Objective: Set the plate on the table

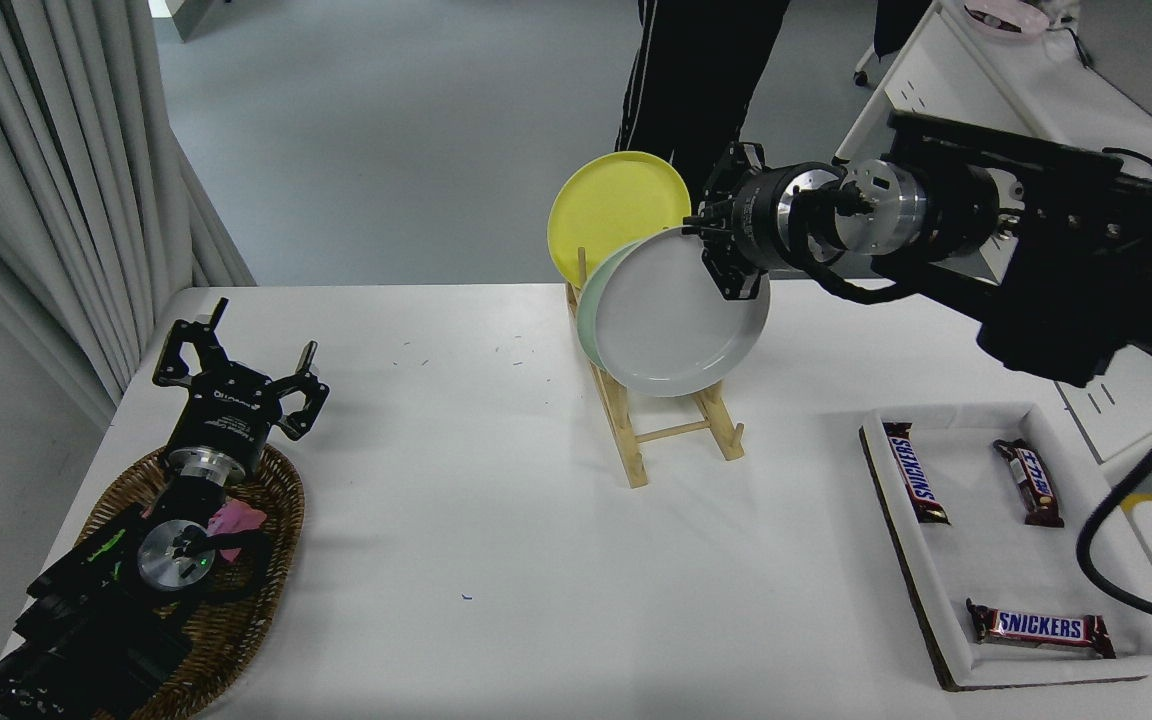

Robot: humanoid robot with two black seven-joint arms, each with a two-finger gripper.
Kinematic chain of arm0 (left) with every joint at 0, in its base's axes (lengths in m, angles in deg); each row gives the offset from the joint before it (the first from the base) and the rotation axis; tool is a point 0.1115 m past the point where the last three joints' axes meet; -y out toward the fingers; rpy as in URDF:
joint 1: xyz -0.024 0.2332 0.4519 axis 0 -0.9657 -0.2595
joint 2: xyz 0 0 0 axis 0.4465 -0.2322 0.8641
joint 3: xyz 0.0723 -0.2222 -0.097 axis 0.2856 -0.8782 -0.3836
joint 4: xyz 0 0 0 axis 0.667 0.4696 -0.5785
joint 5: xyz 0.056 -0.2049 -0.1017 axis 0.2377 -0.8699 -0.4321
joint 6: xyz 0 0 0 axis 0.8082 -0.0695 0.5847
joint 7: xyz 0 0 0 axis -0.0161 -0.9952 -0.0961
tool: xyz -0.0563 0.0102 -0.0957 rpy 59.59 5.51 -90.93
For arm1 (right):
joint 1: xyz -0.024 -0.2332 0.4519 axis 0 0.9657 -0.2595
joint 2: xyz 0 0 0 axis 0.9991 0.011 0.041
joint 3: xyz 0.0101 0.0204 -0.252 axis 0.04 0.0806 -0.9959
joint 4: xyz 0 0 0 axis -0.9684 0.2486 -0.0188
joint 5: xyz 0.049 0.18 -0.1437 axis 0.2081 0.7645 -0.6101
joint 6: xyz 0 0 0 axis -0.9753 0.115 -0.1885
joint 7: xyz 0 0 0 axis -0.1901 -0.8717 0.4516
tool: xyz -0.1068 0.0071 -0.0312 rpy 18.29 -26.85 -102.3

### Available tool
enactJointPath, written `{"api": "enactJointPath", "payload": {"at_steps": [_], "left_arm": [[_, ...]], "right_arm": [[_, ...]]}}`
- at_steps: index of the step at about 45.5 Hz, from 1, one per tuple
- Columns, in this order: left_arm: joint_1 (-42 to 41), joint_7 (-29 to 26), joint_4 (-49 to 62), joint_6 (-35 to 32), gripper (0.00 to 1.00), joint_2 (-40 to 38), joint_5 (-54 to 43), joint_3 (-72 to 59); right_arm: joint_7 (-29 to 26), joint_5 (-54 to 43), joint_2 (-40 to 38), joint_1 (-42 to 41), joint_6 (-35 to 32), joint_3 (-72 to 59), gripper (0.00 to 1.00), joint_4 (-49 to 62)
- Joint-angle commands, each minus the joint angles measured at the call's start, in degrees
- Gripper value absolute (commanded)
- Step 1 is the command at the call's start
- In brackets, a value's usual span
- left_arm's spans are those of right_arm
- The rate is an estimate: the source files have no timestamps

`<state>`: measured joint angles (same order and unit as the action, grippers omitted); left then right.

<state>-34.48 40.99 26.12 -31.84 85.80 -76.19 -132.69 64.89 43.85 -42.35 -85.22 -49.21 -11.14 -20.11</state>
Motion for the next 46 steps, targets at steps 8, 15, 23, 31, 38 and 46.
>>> {"api": "enactJointPath", "payload": {"at_steps": [8, 15, 23, 31, 38, 46], "left_arm": [[0.0, -0.09, 0.0, 0.0, 1.0, 0.0, 0.0, 0.0], [0.0, -0.09, 0.0, 0.0, 1.0, 0.0, 0.0, 0.0], [0.0, -0.09, 0.0, 0.0, 1.0, 0.0, 0.0, 0.0], [0.0, 0.0, 0.0, 0.0, 1.0, 0.0, 0.0, 0.0], [0.0, -0.09, 0.0, 0.0, 1.0, 0.0, 0.0, 0.0], [0.0, 0.0, 0.0, 0.0, 1.0, 0.0, 0.0, 0.0]], "right_arm": [[-4.27, 9.86, -3.84, -1.03, 11.01, 9.5, 0.0, -11.74], [-5.76, 9.86, -4.72, -1.47, 15.23, 12.41, 0.0, -13.41], [-6.29, 9.77, -4.98, -2.7, 15.24, 12.67, 0.0, -14.81], [-6.73, 12.5, -4.2, 1.86, 15.24, 16.27, 0.0, -15.17], [-6.82, 12.76, -1.21, 9.07, 15.24, 24.62, 0.0, -15.17], [-9.45, 12.76, 0.29, 17.85, 15.24, 30.08, 0.0, -14.82]]}}
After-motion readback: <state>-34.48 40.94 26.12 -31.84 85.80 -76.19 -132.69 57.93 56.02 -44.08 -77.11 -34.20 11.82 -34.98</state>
